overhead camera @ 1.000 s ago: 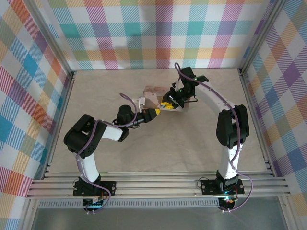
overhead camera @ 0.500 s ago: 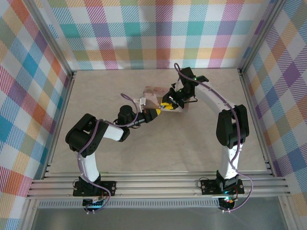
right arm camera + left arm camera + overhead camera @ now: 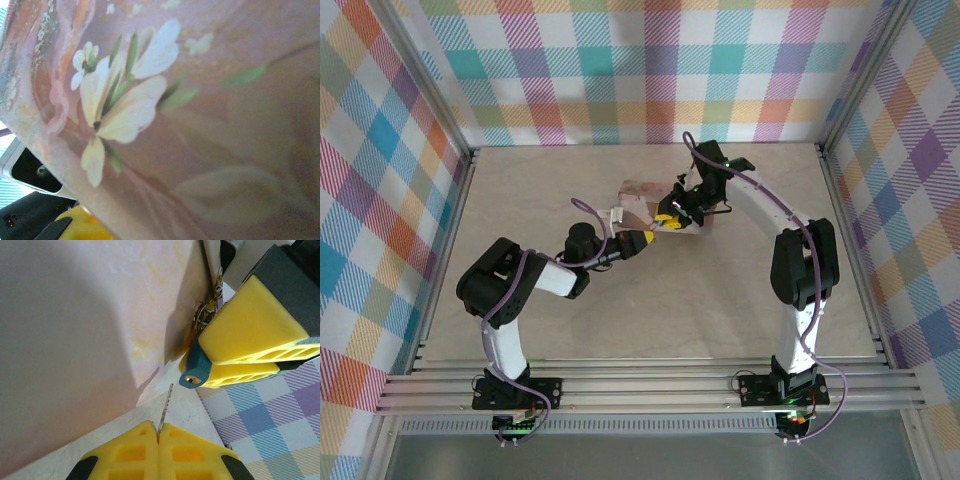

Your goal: Unlock the padlock with the key

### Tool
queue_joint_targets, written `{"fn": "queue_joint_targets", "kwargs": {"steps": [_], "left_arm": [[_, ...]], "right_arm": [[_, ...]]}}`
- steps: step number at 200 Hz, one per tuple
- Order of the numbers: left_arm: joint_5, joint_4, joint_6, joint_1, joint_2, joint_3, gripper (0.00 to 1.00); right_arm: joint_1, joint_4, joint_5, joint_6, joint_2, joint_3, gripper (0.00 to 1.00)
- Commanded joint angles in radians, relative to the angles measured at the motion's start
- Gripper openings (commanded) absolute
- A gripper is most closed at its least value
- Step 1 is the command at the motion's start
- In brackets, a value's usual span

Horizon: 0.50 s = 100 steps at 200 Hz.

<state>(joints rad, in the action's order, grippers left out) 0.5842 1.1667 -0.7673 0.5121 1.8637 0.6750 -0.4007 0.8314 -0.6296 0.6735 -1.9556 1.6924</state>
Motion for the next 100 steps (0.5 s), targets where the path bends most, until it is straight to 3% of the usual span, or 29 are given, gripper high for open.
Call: {"fn": "queue_joint_targets", "kwargs": {"steps": [1,100], "left_arm": [[0.014,0.050,0.006,0.014,-0.031,-0.006,0.00],[0.000,0.051,0.000,0.019,-0.058,0.001,0.00]], "right_arm": [[-0.007,-0.013,-0.044,0.003,-0.005,0.047,0.00],[-0.007,-0.008,-0.042,-0.003,-0.006,0.047,0.00]]}}
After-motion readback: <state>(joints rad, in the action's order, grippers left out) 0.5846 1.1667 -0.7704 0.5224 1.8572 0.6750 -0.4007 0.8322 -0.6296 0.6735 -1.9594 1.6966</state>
